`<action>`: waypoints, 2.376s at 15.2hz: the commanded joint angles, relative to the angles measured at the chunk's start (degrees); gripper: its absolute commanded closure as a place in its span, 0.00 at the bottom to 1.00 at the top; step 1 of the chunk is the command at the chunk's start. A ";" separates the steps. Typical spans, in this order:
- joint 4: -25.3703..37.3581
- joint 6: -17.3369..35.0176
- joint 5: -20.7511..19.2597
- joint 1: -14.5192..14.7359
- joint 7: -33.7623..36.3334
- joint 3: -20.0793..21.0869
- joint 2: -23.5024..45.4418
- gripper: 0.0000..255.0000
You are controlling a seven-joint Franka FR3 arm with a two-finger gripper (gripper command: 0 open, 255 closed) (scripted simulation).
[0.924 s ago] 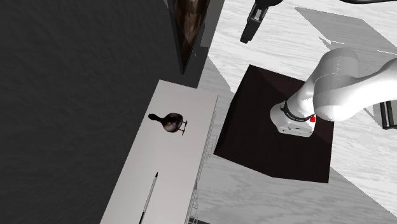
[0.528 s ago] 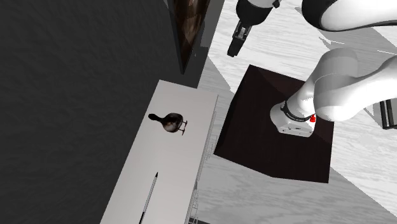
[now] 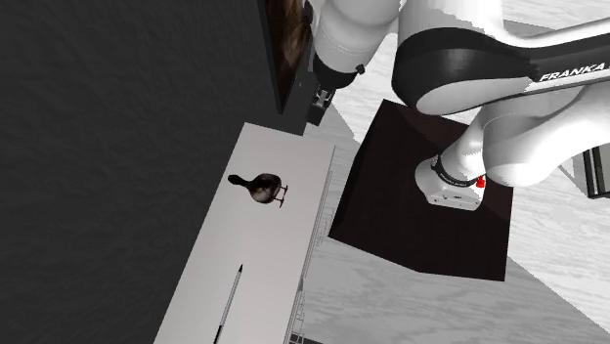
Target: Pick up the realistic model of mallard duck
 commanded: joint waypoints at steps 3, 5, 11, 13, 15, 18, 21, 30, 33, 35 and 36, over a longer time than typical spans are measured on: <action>1.03 6.74 0.12 0.60 3.52 3.34 6.30 0.00; 2.11 9.85 -0.37 0.66 5.43 5.06 9.87 0.00; 7.15 17.87 -4.55 0.26 12.42 10.18 21.44 0.00; 9.44 19.96 -7.04 0.10 15.28 11.74 25.56 0.00; 12.03 21.68 -10.09 0.15 18.43 13.03 29.80 0.00; 16.52 23.52 -15.43 0.85 23.42 14.28 36.32 0.00; 16.47 24.97 -17.10 1.24 24.87 14.03 37.94 0.00; 15.19 28.36 -20.44 1.61 27.68 13.39 40.65 1.00; 15.20 28.36 -20.45 1.61 27.69 13.39 40.67 1.00; 15.20 28.36 -20.45 1.61 27.69 13.39 40.67 1.00; 15.21 28.36 -20.45 1.61 27.69 13.39 40.67 1.00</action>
